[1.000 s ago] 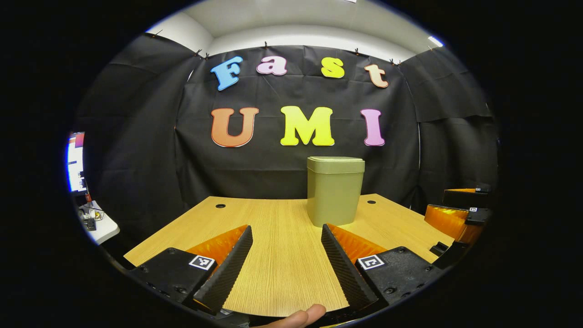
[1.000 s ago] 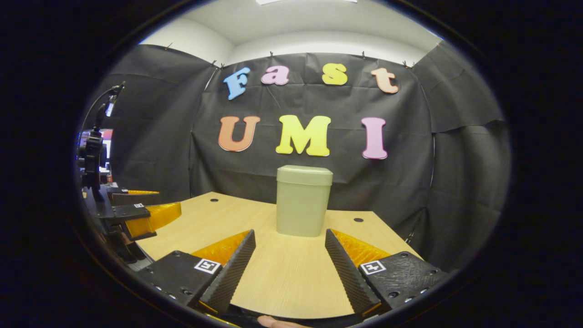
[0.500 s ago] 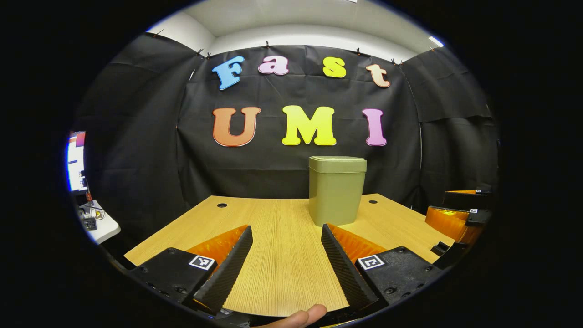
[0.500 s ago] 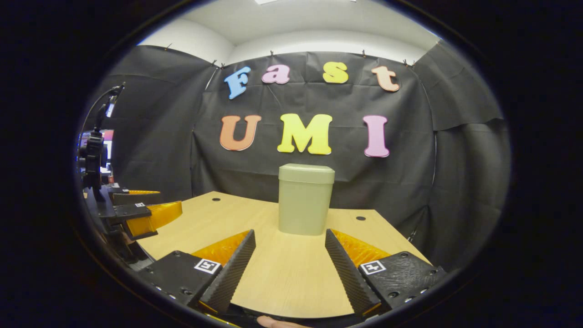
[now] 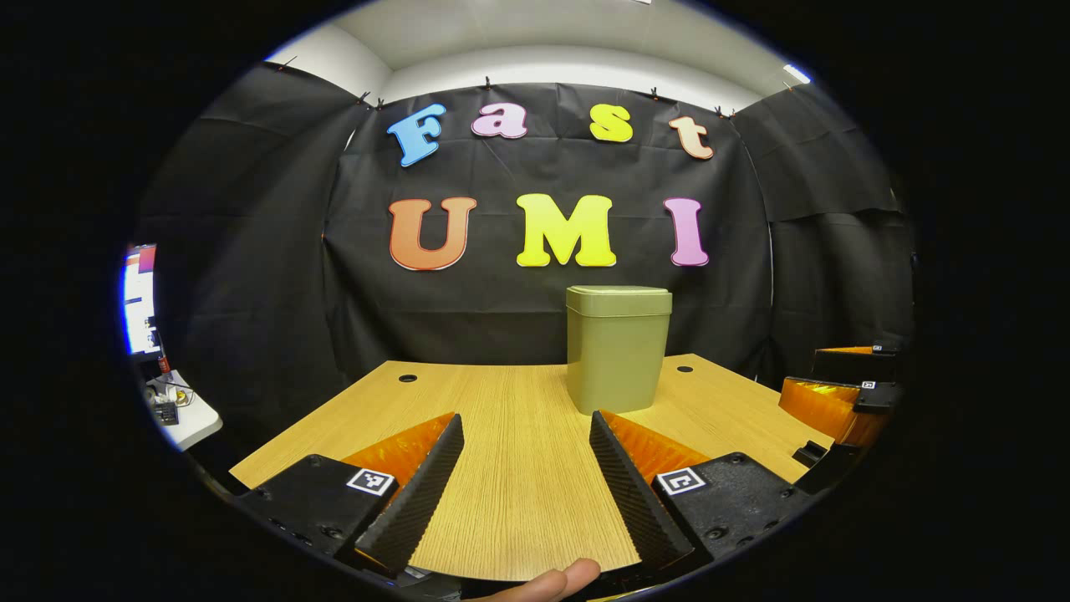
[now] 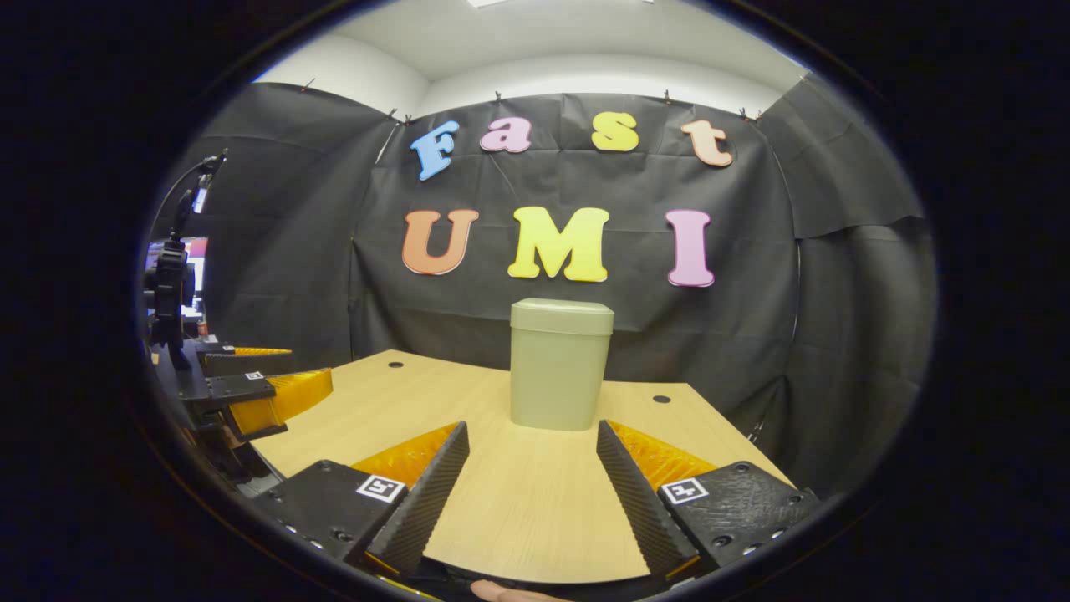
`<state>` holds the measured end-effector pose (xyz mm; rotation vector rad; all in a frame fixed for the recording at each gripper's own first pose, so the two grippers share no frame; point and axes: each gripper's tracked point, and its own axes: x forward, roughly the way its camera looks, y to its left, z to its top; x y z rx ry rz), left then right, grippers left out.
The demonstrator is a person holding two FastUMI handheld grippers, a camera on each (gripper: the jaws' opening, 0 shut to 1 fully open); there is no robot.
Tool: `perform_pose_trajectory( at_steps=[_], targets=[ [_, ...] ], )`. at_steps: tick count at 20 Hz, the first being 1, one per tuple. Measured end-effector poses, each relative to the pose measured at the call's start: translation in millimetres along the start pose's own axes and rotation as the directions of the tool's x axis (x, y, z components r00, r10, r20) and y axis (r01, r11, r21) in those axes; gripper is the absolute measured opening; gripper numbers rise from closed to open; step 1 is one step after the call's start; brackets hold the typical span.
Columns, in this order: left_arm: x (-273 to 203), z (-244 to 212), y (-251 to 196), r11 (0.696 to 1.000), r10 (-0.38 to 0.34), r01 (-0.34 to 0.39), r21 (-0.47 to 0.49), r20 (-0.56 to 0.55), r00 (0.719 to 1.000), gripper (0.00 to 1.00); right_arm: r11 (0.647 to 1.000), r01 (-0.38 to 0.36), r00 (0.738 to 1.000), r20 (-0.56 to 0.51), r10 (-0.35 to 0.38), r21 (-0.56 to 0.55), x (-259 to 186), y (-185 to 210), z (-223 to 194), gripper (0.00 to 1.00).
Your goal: Press the lid of the desktop garbage bin to open it, pick up the crumpled paper on the desktop and throw it into the bin, then pick up the pop can on the desktop and drop it into the bin, and finally close the garbage bin lid.
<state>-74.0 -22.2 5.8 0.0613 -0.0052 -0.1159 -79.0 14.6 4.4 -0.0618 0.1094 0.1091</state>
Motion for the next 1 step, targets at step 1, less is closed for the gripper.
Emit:
perform_pose_trajectory(
  at_steps=[1],
  targets=[
    [1.1,-1.1,-1.3,1.000,-0.001,0.001,0.000,-0.002,1.000,0.98,1.000,-0.002,1.000,-0.001,0.002,0.001,0.2,0.2,-0.7,0.98]
  ],
)
